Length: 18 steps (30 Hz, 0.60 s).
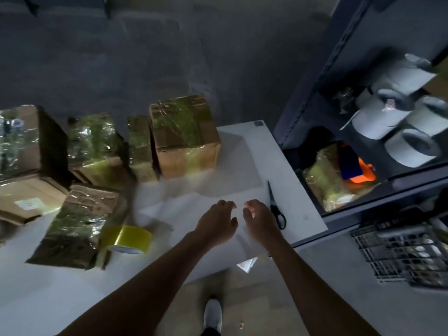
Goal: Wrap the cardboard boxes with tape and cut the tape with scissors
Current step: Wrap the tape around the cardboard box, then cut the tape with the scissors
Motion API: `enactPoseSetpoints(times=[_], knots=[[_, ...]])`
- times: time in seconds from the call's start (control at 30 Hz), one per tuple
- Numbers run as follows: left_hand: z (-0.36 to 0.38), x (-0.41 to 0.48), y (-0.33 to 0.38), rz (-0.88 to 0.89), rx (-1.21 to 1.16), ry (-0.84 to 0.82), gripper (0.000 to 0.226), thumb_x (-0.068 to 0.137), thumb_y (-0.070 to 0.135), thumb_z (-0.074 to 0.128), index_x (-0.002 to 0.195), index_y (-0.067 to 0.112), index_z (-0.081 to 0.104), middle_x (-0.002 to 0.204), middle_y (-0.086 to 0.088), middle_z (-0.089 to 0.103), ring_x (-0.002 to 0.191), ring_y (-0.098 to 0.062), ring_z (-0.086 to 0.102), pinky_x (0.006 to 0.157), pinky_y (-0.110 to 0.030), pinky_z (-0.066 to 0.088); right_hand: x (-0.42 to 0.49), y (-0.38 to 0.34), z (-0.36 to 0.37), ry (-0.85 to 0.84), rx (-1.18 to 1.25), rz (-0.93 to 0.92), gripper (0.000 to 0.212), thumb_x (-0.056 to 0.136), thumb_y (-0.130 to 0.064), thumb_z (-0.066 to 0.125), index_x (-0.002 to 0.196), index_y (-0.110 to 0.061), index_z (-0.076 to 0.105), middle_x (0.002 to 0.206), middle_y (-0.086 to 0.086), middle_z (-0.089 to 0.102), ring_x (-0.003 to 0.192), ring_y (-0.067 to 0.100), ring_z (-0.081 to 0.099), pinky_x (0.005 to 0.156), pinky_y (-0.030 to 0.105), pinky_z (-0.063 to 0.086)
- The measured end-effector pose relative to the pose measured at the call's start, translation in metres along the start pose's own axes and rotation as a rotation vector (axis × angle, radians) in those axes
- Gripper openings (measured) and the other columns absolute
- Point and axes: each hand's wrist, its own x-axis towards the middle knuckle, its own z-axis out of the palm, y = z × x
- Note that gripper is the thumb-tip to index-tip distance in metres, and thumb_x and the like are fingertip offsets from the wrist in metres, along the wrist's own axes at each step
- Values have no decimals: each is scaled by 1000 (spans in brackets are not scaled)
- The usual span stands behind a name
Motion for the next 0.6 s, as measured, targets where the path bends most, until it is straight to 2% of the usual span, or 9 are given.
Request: enactPoseSetpoints(times=[0.1, 0.2, 0.4, 0.6], knots=[[11, 13, 15, -19, -28, -63, 42, 96, 27, 48, 136, 15, 44, 137, -8, 48, 123, -23, 50, 100, -33, 42, 5, 26, -14, 69, -116, 84, 30, 95, -17, 49, 121, -6, 60, 119, 11, 63, 110, 25, 59, 89, 27, 44], [19, 21, 25, -55, -84, -100, 43, 96, 25, 48, 137, 14, 43, 137, -9, 49, 125, -22, 48, 102, -30, 39, 10, 46, -22, 92, -226, 159, 29, 95, -17, 48, 121, -6, 56, 114, 14, 58, 104, 29, 59, 84, 34, 47], [31, 28, 34, -123, -172, -116, 40, 95, 25, 48, 134, 14, 45, 131, -9, 53, 118, -21, 51, 89, -24, 36, 20, 68, -22, 70, -289, 251, 34, 99, -23, 49, 128, -7, 50, 119, 15, 55, 107, 28, 57, 87, 35, 47], [31, 22, 30, -166, -187, -129, 41, 95, 25, 47, 135, 14, 44, 133, -9, 53, 120, -20, 51, 90, -24, 36, 30, 65, -13, 45, -411, 306, 33, 99, -27, 48, 124, -7, 49, 120, 14, 60, 108, 29, 59, 82, 36, 48]])
